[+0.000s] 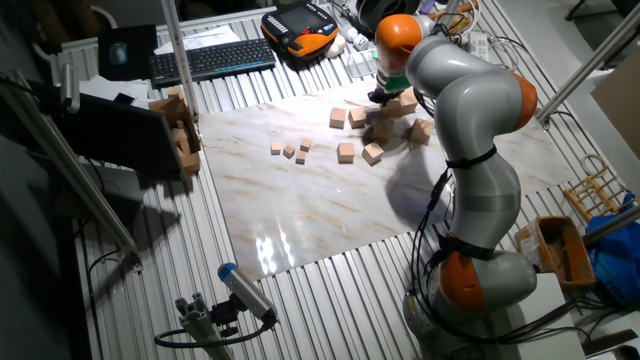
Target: Stack the blocks into a cross shape
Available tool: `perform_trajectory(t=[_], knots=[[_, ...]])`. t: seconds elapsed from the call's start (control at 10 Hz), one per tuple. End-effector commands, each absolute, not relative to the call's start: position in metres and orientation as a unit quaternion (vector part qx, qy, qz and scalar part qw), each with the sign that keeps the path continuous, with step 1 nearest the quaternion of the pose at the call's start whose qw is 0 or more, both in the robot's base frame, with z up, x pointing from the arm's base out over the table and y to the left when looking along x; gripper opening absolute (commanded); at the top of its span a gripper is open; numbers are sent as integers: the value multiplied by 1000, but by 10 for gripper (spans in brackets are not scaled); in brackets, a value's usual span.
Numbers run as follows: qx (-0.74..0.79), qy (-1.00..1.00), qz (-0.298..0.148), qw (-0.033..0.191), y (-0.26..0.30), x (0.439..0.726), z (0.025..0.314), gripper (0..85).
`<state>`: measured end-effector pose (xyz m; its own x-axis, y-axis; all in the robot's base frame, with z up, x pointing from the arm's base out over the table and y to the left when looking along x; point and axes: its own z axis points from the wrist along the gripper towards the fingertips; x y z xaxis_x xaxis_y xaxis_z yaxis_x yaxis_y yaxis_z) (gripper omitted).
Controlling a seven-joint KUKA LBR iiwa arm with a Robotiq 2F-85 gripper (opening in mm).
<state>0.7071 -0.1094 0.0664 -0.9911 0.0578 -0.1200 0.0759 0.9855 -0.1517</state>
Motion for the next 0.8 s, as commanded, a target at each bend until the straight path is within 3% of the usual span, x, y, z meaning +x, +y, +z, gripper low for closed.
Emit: perform_trajectory(t=[0.0, 0.7], knots=[[34, 995, -80, 58, -110, 707, 66, 0], [38, 995, -75, 59, -109, 707, 65, 0]])
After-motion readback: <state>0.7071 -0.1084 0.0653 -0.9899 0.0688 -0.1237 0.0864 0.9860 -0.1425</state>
